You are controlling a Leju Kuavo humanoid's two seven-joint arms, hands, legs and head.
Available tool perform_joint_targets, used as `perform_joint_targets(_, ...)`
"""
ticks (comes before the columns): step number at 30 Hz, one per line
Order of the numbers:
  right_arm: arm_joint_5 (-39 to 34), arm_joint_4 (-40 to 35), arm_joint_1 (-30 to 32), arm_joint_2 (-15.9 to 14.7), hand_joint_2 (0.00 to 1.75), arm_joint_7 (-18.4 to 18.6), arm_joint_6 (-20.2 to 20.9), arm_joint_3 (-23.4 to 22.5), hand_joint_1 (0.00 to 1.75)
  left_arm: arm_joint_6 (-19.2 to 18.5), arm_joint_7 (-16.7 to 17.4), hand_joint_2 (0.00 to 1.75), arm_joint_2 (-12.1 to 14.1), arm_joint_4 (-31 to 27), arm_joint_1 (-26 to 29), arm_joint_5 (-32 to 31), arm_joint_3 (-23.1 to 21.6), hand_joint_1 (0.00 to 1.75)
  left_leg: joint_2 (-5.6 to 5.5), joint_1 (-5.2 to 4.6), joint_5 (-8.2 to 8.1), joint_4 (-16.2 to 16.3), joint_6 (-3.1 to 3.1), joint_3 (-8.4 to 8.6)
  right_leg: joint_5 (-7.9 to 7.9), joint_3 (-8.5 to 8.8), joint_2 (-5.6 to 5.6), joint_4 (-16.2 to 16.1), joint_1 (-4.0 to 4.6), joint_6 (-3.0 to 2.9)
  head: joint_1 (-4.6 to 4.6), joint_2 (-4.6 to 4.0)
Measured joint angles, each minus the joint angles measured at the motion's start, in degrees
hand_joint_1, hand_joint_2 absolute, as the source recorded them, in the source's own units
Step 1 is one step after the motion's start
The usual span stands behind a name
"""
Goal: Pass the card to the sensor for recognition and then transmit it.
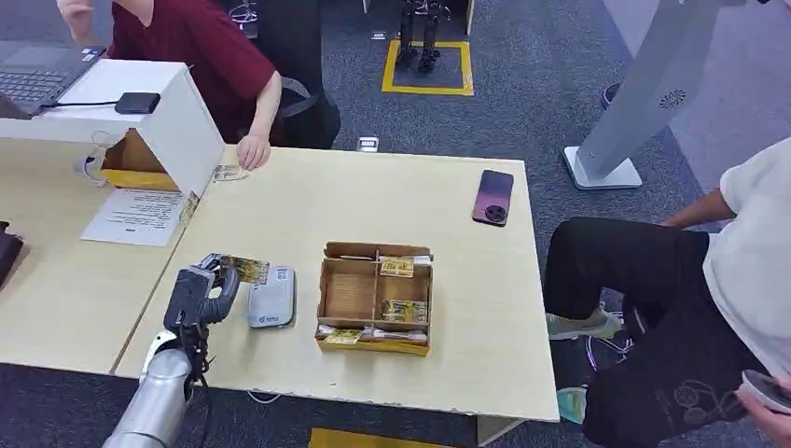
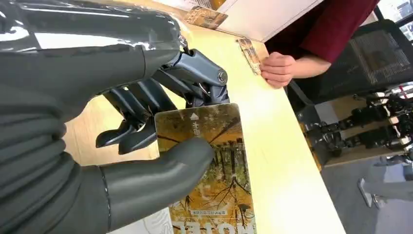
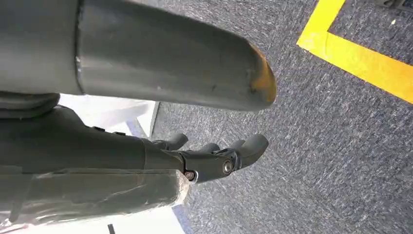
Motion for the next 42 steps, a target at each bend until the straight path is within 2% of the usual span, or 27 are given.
perform_joint_targets(16, 0.2, 0.0, 0.0, 0.1, 0.00, -0.4, -0.4, -0.2, 0.00, -1.0, 0.1, 1.75, 0.2, 0.5, 1.4, -1.3, 0.2, 1.75, 0.00, 0.00, 0.00, 0.0, 0.00, 0.00, 0.00, -0.01, -0.01, 0.0, 0.01, 0.00, 0.00, 0.00)
perform_joint_targets(20, 0.3, 0.0, 0.0, 0.1, 0.00, -0.8, -0.5, -0.4, 0.00, 0.7, 1.0, 1.75, 0.2, 0.7, 1.6, -4.7, 0.1, 1.75, 0.00, 0.00, 0.00, 0.0, 0.00, 0.01, 0.00, -0.01, -0.01, 0.0, 0.01, 0.00, 0.00, 0.00)
perform_joint_targets(25, 0.3, 0.0, 0.0, 0.1, 0.00, -0.9, -0.5, -0.5, 0.00, 1.4, 1.1, 1.75, 0.1, 1.3, 1.7, -6.2, -0.1, 1.75, 0.00, 0.00, 0.00, 0.0, 0.00, 0.01, 0.00, -0.01, -0.01, 0.0, 0.01, 0.00, 0.00, 0.00)
perform_joint_targets(32, 0.4, 0.0, 0.0, 0.1, 0.00, -1.1, -0.6, -0.5, 0.00, 7.4, 2.3, 1.75, -0.2, 3.4, 1.2, -11.7, -0.5, 1.75, 0.00, 0.00, 0.00, 0.0, 0.00, 0.01, 0.00, -0.02, -0.01, 0.0, 0.01, 0.00, 0.00, 0.00)
perform_joint_targets(42, 0.5, 0.0, 0.0, 0.1, 0.00, -1.4, -0.6, -0.5, 0.00, 10.2, 2.5, 1.75, -0.4, 5.6, 0.3, -14.6, -1.6, 1.75, 0.00, 0.00, 0.00, 0.0, 0.00, 0.02, 0.00, 0.00, -0.01, 0.0, 0.01, 0.00, 0.00, 0.00)
